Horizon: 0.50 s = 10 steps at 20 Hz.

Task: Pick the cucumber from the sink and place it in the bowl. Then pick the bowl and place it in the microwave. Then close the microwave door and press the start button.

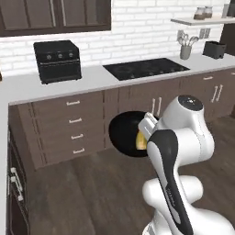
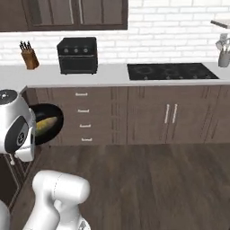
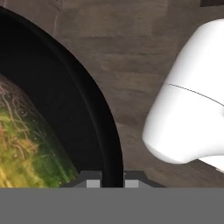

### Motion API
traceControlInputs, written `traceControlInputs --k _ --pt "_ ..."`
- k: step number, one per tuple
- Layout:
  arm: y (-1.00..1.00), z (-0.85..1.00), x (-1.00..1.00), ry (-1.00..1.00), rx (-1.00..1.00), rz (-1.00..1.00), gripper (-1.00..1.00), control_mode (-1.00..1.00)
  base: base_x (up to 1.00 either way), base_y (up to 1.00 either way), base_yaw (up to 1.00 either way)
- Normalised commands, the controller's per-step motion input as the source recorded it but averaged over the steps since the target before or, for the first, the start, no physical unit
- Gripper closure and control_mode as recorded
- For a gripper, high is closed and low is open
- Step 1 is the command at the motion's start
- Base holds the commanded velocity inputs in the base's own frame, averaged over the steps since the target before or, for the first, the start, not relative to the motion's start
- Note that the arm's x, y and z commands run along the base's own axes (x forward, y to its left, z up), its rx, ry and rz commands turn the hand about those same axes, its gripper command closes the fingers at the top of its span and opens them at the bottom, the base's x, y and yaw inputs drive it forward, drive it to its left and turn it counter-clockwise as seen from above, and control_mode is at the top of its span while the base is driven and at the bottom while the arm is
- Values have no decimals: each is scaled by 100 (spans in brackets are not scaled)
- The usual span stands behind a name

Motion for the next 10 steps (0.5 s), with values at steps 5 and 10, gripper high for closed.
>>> traceControlInputs --k 5,10 --pt "0 0 0 0 0 0 100 100 0 -37 -73" --pt "0 0 0 0 0 0 100 100 0 -42 -73"
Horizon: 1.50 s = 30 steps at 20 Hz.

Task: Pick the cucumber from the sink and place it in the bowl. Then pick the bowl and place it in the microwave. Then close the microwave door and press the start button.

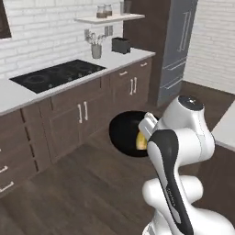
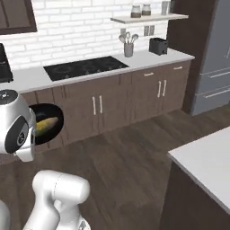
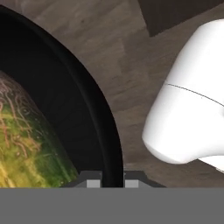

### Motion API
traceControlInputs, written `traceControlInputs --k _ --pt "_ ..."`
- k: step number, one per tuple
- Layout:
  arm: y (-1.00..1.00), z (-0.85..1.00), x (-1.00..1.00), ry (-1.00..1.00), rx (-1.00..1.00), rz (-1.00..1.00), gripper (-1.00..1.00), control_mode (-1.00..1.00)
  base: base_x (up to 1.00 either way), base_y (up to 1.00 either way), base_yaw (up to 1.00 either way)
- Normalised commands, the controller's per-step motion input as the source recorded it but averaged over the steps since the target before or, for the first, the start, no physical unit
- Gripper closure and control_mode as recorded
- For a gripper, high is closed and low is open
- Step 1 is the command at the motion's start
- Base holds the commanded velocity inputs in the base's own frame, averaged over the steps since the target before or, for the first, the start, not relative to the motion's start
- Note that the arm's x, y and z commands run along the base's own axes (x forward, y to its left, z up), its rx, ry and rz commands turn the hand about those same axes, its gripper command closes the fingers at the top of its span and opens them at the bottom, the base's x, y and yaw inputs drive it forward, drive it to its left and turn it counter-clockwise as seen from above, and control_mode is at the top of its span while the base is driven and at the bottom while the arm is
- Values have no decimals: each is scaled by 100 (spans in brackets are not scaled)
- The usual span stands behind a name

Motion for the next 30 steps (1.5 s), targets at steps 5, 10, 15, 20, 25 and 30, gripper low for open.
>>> traceControlInputs --k 5,10,15,20,25,30 --pt "0 0 0 0 0 0 100 100 0 -46 -75" --pt "0 0 0 0 0 0 100 100 0 -48 -77" --pt "0 0 0 0 0 0 100 100 0 -61 -75" --pt "0 0 0 0 0 0 100 100 0 -53 -75" --pt "0 0 0 0 0 0 100 100 0 -52 -75" --pt "0 0 0 0 0 0 100 100 0 -48 -75"
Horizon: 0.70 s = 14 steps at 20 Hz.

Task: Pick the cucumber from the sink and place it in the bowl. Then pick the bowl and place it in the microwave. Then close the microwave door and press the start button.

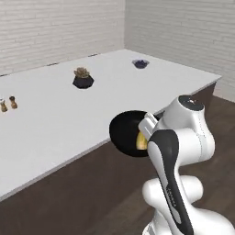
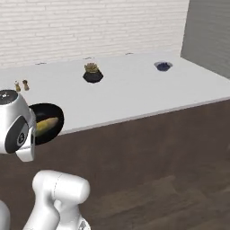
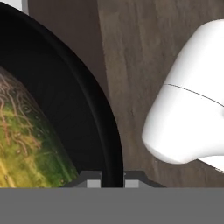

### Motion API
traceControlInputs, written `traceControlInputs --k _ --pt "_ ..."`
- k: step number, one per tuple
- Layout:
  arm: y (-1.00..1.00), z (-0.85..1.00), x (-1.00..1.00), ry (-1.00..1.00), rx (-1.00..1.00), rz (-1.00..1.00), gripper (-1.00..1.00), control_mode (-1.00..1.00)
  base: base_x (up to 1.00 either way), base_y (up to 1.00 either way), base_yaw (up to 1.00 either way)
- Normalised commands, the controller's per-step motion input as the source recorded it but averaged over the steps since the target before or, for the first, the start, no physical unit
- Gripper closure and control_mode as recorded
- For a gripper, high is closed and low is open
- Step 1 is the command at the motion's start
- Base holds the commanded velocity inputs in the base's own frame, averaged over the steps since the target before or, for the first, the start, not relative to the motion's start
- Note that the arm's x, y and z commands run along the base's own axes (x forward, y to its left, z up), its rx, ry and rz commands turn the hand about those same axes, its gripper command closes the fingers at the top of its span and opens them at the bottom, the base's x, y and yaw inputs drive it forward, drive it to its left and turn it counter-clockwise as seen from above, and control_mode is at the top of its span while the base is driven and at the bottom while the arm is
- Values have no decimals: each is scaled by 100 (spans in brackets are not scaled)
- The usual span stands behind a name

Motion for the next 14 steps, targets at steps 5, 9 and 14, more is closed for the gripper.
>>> traceControlInputs --k 5,9,14 --pt "0 0 0 0 0 0 100 100 0 -48 -75" --pt "0 0 0 0 0 0 100 100 3 -41 -75" --pt "0 0 0 0 0 0 100 100 11 -34 -74"
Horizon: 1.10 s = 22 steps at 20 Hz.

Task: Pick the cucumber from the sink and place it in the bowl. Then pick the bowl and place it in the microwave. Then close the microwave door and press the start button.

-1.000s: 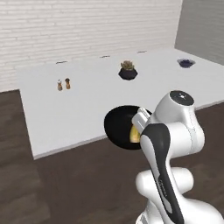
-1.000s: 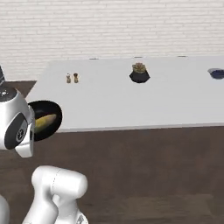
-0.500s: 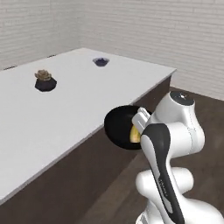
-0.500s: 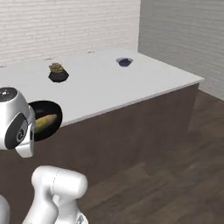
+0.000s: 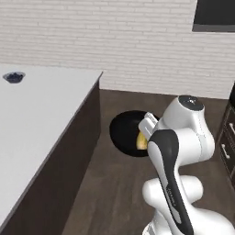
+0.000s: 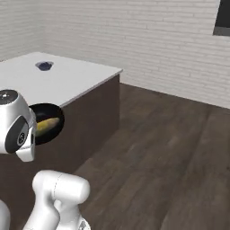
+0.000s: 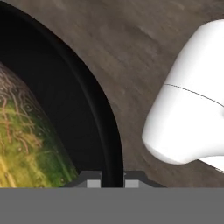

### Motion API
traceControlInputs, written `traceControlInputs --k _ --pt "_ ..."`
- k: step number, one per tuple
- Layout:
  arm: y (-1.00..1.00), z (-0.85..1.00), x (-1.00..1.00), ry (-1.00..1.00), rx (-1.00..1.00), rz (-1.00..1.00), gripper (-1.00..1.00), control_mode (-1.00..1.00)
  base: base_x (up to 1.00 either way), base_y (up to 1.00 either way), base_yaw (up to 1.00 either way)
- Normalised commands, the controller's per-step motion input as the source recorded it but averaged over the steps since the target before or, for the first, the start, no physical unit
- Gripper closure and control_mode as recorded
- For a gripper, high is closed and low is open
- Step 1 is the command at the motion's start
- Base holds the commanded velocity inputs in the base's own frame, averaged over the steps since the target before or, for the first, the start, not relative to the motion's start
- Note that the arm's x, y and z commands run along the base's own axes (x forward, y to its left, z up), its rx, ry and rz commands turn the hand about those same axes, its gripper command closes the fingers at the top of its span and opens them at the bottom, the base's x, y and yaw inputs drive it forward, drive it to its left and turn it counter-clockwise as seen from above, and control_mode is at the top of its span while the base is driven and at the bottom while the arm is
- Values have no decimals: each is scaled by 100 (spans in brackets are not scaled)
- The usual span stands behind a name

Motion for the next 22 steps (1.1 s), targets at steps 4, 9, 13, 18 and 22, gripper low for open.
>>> traceControlInputs --k 4,9,13,18,22 --pt "0 0 0 0 0 0 100 100 18 -29 -73" --pt "0 0 0 0 0 0 100 100 36 -13 -69" --pt "0 0 0 0 0 0 100 100 80 0 -63" --pt "0 0 0 0 0 0 100 100 100 1 -59" --pt "0 0 0 0 0 0 100 100 100 8 -55"
